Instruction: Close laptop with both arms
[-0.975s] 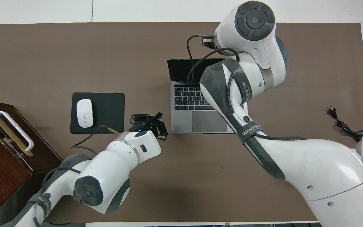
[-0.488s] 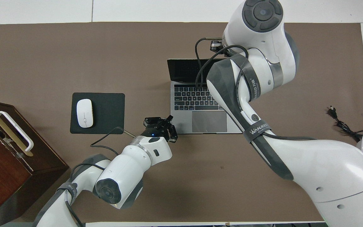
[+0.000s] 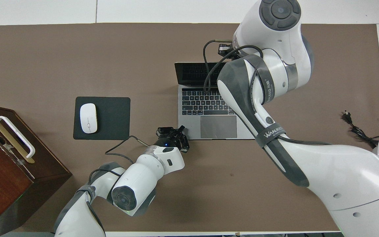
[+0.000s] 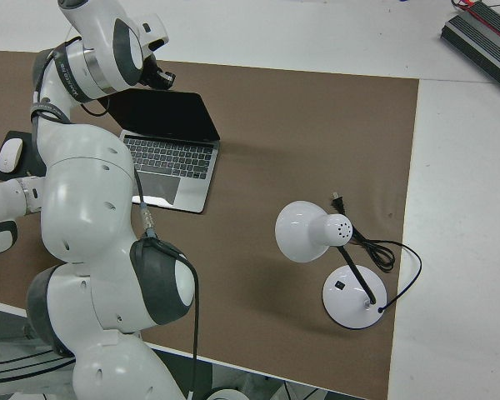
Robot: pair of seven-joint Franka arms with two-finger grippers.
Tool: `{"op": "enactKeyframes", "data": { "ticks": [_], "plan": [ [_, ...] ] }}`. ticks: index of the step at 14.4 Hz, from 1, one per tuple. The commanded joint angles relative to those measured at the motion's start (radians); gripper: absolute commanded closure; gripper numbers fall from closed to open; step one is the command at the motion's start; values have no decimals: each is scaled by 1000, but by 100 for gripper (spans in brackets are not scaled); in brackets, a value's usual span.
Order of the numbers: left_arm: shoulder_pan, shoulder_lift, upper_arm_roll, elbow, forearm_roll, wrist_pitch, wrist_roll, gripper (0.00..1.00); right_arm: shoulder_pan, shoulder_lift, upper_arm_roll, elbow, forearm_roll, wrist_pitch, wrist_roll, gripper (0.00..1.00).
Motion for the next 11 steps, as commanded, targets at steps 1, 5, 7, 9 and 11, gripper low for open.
{"op": "enactKeyframes", "data": {
  "ticks": [1, 5, 7, 9, 11],
  "plan": [
    [-28, 17, 16, 5, -13, 20, 13, 100, -9, -25, 8, -38, 30, -24, -28, 100],
    [-42, 17, 16, -5, -13, 20, 15, 100, -11, -42, 8, -59, 47, -63, -31, 100],
    [-42, 19, 16, -8, -13, 20, 21, 100, -9, -43, 8, -61, 61, -86, -29, 100],
    [-42, 19, 16, -25, -13, 20, 26, 100, -11, -45, 8, -61, 76, -102, -31, 100],
    [-42, 17, 16, -37, -13, 20, 33, 100, -11, -46, 8, -61, 90, -122, -29, 100]
  ]
}}
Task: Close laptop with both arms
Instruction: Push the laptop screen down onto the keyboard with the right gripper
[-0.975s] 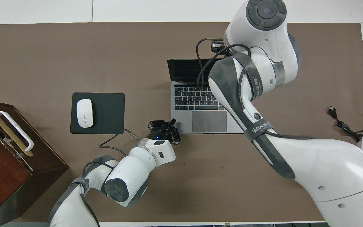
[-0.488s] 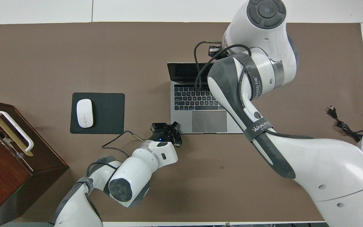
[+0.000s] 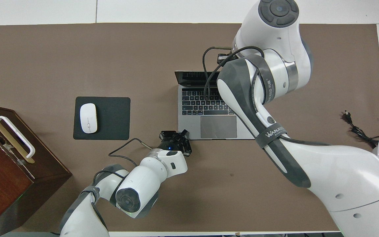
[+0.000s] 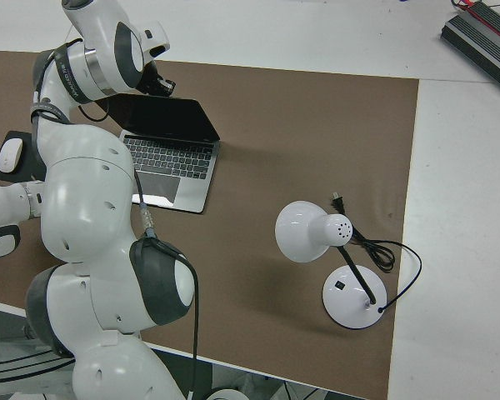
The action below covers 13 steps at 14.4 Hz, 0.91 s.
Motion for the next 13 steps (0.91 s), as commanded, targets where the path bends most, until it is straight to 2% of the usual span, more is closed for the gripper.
{"op": "enactKeyframes", "data": {
  "ticks": [1, 6, 13],
  "plan": [
    [-18, 4, 15, -34, -13, 17, 30, 100, -11, -37, 7, -47, 42, -29, -29, 100],
    [-18, 0, 17, -60, -13, 17, 32, 100, -11, -48, 9, -50, 84, -96, -28, 100],
    [-15, -5, 19, -86, -13, 17, 32, 100, -7, -79, 6, -77, 181, -294, -9, 100]
  ]
}}
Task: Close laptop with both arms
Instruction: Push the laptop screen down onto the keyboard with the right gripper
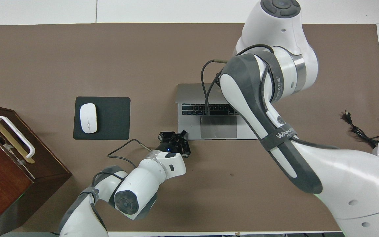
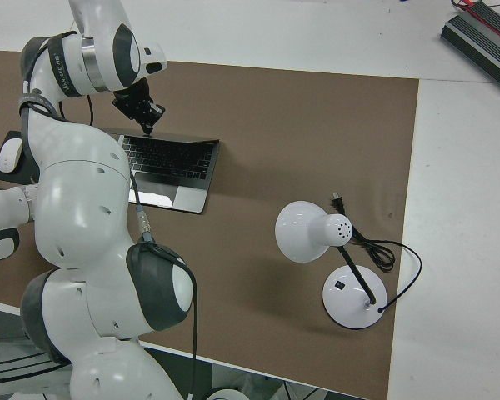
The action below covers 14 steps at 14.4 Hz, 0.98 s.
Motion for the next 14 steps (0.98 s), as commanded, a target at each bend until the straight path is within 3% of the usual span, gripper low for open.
{"op": "enactKeyframes", "data": {
  "ticks": [1, 4, 9, 14],
  "plan": [
    [-15, -2, 18, -69, -13, -8, 20, 100, -4, -63, 6, -100, 31, -17, -6, 100],
    [-11, -4, 18, -80, -13, -8, 34, 100, -6, -94, 6, -177, 28, 23, -6, 100],
    [-7, -4, 18, -84, -13, -8, 41, 100, -6, -110, 6, -215, 28, 50, -14, 100],
    [-6, -1, 18, -84, -13, -8, 63, 100, -4, -165, 7, -364, 28, 155, -34, 100]
  ]
}}
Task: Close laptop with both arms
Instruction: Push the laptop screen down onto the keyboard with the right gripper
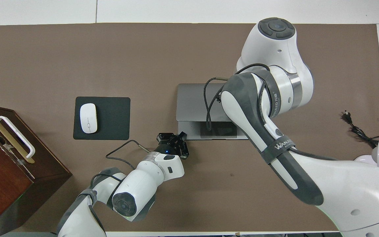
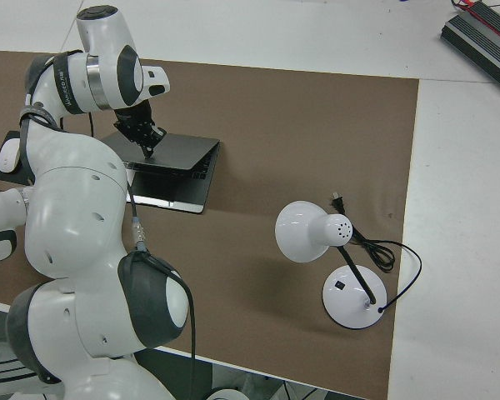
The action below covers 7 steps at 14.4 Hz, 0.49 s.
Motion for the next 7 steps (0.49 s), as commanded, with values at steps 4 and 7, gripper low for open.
{"op": "enactKeyframes", "data": {
  "ticks": [4, 7],
  "plan": [
    [-7, 14, 15, -62, -13, -17, 42, 100, -9, -87, 6, -184, 23, 115, -49, 100],
    [-7, 16, 15, -61, -13, -17, 45, 100, -6, -90, 4, -212, 23, 147, -51, 100]
  ]
}}
